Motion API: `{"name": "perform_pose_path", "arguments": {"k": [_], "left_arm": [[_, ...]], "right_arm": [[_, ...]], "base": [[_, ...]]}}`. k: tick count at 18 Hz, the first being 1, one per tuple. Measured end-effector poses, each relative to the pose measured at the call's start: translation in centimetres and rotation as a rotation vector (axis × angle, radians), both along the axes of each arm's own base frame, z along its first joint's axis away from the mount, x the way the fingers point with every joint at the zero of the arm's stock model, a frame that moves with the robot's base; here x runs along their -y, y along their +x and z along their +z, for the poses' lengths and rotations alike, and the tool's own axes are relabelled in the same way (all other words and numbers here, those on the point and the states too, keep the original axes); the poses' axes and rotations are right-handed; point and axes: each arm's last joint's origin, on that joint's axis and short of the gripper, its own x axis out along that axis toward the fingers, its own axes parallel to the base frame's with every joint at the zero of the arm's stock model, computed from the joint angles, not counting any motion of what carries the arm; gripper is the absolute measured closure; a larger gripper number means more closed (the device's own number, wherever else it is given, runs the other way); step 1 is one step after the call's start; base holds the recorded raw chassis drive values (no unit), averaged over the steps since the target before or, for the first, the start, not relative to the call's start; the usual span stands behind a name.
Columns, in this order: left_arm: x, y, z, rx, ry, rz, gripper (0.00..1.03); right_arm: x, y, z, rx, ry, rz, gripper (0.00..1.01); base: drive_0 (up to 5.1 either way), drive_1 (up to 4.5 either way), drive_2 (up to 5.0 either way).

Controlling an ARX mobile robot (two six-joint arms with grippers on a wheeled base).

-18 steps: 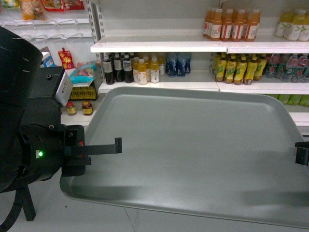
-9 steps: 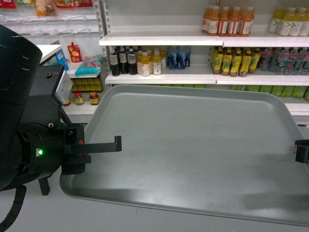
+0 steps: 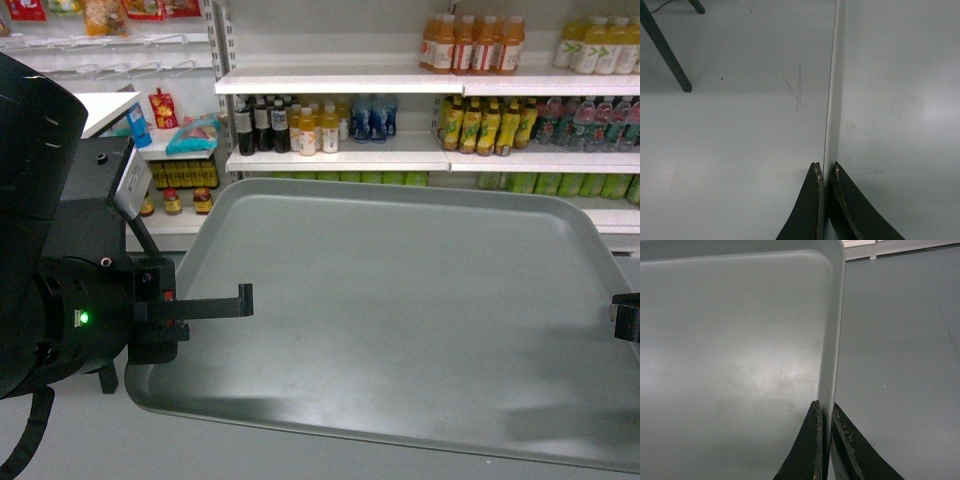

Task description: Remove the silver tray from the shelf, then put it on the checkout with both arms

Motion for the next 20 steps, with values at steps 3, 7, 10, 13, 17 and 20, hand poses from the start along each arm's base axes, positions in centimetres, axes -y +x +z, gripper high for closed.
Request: {"name": "perform_pose_path", "arguments": {"k": [3,7,10,13,17,20], "left_arm": [[0.0,0.0,0.0,0.0,0.0,0.0,1.0],[0.0,0.0,-0.04,-0.002,0.0,0.0,1.0],[0.01,0.01,-0.03,0.0,0.0,0.0,1.0],[0.01,0.02,-0.02,0.002,-0.001,0.0,1.0],[0.0,0.01,-0.04,-0.001,0.001,0.0,1.0],[0.01,0.01,-0.04,-0.001,0.0,0.0,1.0]], "right_arm": [[-0.01,0.0,0.01,0.001,0.0,0.0,0.98],[-0.01,0.0,-0.02,-0.001,0.0,0.0,0.98],[-0.01,0.01,-0.01,0.0,0.0,0.0,0.98],[-0.01,0.03,0.04,0.005,0.0,0.0,0.98],[-0.01,0.03,0.02,0.002,0.0,0.001,0.98],[-0.01,0.02,-0.02,0.0,0.0,0.001,0.98]], "base": [[-4.9,2.59,2.6],[-4.9,2.59,2.6],[-4.9,2.59,2.6],[-5.1,2.37,2.4],[-5.1,2.37,2.4],[-5.1,2.37,2.4]]}}
